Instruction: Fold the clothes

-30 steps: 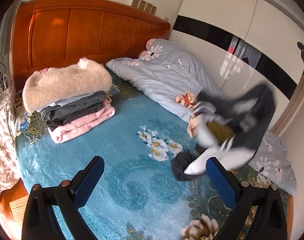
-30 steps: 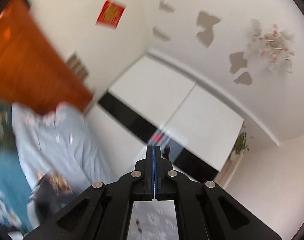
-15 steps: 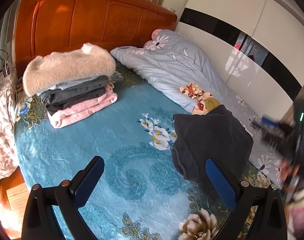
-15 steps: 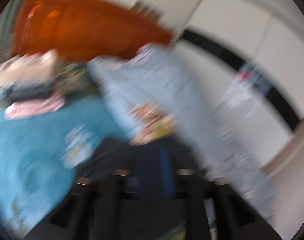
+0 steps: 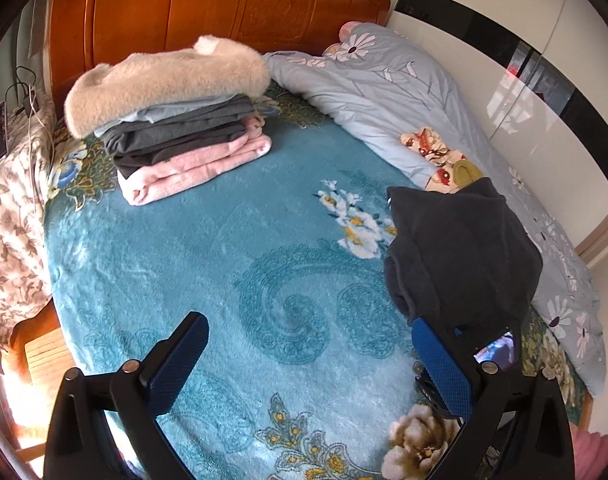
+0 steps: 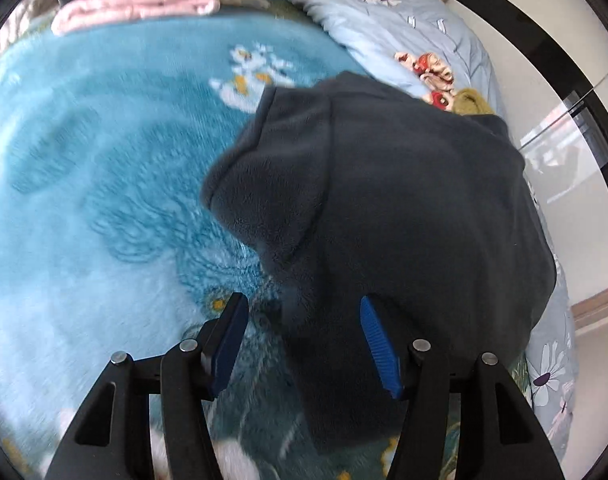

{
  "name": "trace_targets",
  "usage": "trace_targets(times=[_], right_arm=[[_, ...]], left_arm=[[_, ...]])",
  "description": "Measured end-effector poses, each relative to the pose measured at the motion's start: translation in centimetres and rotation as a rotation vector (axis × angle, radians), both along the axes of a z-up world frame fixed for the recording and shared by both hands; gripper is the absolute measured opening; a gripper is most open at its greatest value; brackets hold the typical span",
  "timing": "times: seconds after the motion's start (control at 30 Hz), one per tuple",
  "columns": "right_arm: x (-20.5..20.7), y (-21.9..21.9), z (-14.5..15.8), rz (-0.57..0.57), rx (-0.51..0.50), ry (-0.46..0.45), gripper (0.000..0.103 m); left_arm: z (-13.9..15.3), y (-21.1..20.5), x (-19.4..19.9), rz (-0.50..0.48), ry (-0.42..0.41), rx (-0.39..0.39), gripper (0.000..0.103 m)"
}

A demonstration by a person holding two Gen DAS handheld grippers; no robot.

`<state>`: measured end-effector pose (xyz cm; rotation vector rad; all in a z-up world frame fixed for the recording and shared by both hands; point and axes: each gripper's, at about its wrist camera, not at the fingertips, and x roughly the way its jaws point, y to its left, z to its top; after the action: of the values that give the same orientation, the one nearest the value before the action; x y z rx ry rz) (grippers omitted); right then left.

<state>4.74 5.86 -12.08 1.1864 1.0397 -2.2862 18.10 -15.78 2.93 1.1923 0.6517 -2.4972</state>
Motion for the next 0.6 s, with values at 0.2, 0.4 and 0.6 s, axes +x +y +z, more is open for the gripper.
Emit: trace_targets(times=[0.2,0.4,0.6], right_arm=[[-1.3,-0.8,1.5,0.019,0.022,0.171,0.059],[-4.6,2.3,6.7,-0.106,-0.053,0.355,0.059],[-8.2,4.8,8.4,-0.209,-0.136,0.238,0.012]], left_arm=[[-0.9,-0.3,-0.6,0.008,-0.037,0.003,0.103],[-1.5,-0.3,-1.4,0.000,-0.041,0.012,0.103],[-3.2,1.5,-4.1,-0.093,-0.068,0.066,0.103]])
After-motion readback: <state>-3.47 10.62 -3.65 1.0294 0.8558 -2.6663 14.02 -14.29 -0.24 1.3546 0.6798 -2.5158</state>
